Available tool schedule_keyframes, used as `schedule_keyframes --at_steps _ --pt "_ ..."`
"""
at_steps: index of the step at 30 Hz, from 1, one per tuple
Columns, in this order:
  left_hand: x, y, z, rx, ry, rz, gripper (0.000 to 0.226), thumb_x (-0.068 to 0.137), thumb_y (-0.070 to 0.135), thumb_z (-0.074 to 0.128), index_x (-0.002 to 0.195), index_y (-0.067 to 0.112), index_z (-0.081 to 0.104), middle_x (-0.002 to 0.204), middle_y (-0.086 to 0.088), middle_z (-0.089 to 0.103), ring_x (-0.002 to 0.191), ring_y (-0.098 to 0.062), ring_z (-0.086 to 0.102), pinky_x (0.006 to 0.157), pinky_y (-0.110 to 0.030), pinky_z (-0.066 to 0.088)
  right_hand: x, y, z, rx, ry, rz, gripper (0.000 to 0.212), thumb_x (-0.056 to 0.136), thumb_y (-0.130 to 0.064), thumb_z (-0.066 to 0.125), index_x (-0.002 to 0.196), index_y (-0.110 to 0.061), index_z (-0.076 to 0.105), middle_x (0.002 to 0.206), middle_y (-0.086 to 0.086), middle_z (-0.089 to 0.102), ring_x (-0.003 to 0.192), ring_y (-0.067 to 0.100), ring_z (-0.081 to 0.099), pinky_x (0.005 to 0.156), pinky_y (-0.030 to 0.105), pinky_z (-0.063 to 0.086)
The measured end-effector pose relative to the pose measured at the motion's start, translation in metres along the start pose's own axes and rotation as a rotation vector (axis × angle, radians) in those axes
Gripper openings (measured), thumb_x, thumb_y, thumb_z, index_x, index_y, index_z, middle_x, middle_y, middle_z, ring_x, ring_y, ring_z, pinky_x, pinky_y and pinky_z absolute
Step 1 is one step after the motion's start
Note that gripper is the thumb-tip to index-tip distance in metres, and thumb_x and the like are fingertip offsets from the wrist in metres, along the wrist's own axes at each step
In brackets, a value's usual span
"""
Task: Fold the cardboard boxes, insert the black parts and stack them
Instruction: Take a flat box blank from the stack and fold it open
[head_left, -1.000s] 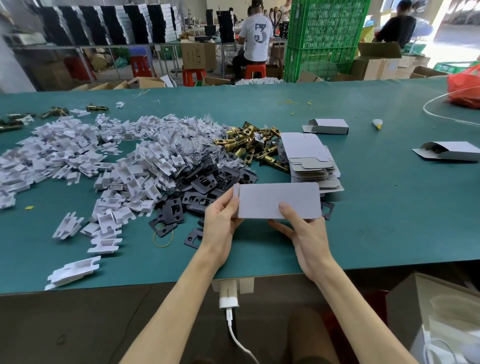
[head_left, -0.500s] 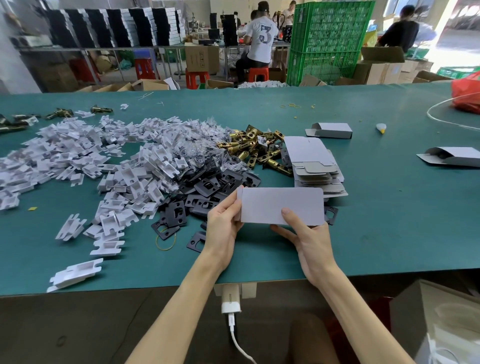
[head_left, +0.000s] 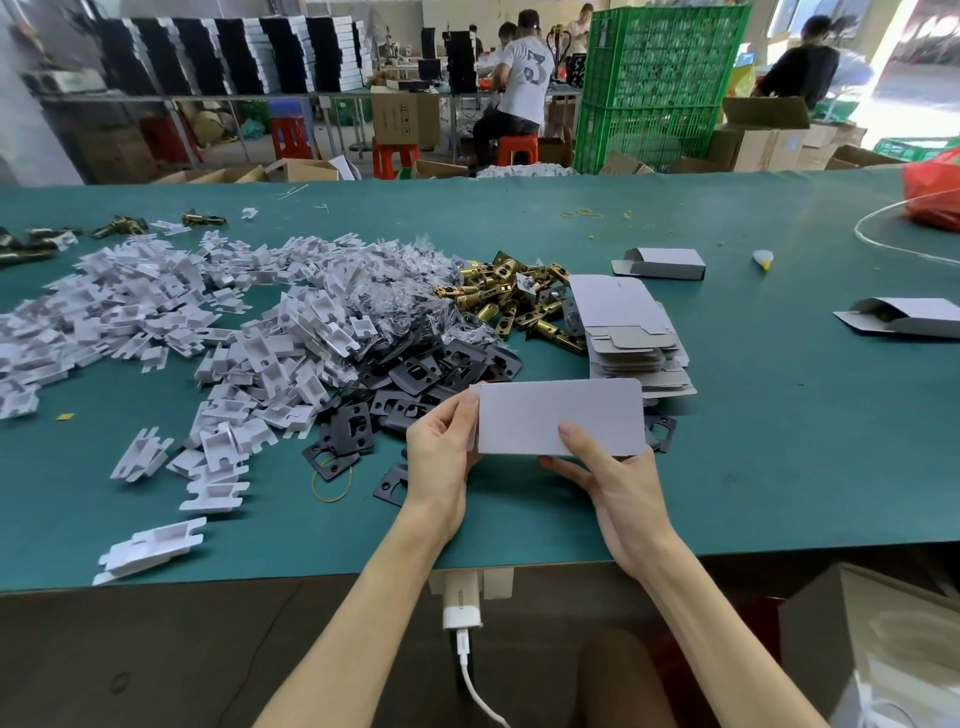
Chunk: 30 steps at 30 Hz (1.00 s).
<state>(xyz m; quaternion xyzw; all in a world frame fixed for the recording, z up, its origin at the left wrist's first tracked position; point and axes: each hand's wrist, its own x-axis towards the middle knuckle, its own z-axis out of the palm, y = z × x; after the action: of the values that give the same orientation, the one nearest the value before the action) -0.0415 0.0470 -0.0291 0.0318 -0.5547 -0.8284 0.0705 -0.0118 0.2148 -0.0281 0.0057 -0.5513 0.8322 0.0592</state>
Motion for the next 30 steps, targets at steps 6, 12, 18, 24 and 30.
schedule_keyframes --at_steps 6,12,18,24,30 --pt "0.0045 -0.0043 -0.0008 0.007 0.002 -0.004 0.023 0.105 0.025 0.059 0.109 0.019 0.08 0.108 -0.008 0.079 0.096 -0.016 0.072 0.079 -0.03 0.06 -0.0003 0.0021 0.0012 -0.013 0.005 -0.016 0.036 0.082 -0.02 0.076 0.116 -0.011 0.069 0.112 0.008 0.075 0.106 0.025 0.072 0.084 0.04 0.061" --pt "0.0029 -0.0037 0.0026 0.127 -0.13 0.003 0.031 0.113 0.024 0.043 0.118 0.031 0.072 0.121 0.005 0.076 0.115 -0.013 0.069 0.096 -0.028 0.056 0.0016 0.0032 0.001 0.026 0.04 -0.028 0.024 0.089 -0.013 0.072 0.113 -0.014 0.069 0.108 0.005 0.075 0.102 0.02 0.072 0.078 0.036 0.061" --pt "0.0043 -0.0063 0.0004 0.143 -0.133 0.029 0.037 0.11 0.007 0.043 0.126 0.032 0.064 0.123 0.016 0.074 0.12 -0.007 0.066 0.106 -0.031 0.051 0.001 0.0036 0.0014 0.042 0.044 -0.022 0.023 0.09 -0.011 0.071 0.113 -0.015 0.069 0.108 0.005 0.076 0.102 0.019 0.072 0.077 0.033 0.06" --pt "0.0003 -0.0066 0.0012 0.257 -0.251 0.04 0.042 0.11 0.007 0.046 0.145 0.028 0.05 0.133 0.015 0.068 0.127 -0.005 0.062 0.103 -0.02 0.049 -0.0005 0.0053 0.0024 -0.004 0.046 -0.05 0.021 0.09 -0.015 0.072 0.109 -0.023 0.072 0.108 0.004 0.076 0.102 0.02 0.072 0.075 0.029 0.06" --pt "-0.0019 -0.0037 0.0032 0.289 -0.261 0.056 0.043 0.109 0.002 0.046 0.134 0.037 0.054 0.131 0.013 0.069 0.127 -0.008 0.061 0.105 -0.024 0.047 -0.0004 0.0047 0.0032 -0.039 0.028 -0.058 0.026 0.084 -0.024 0.076 0.11 -0.024 0.072 0.11 0.005 0.075 0.104 0.022 0.072 0.076 0.032 0.06"
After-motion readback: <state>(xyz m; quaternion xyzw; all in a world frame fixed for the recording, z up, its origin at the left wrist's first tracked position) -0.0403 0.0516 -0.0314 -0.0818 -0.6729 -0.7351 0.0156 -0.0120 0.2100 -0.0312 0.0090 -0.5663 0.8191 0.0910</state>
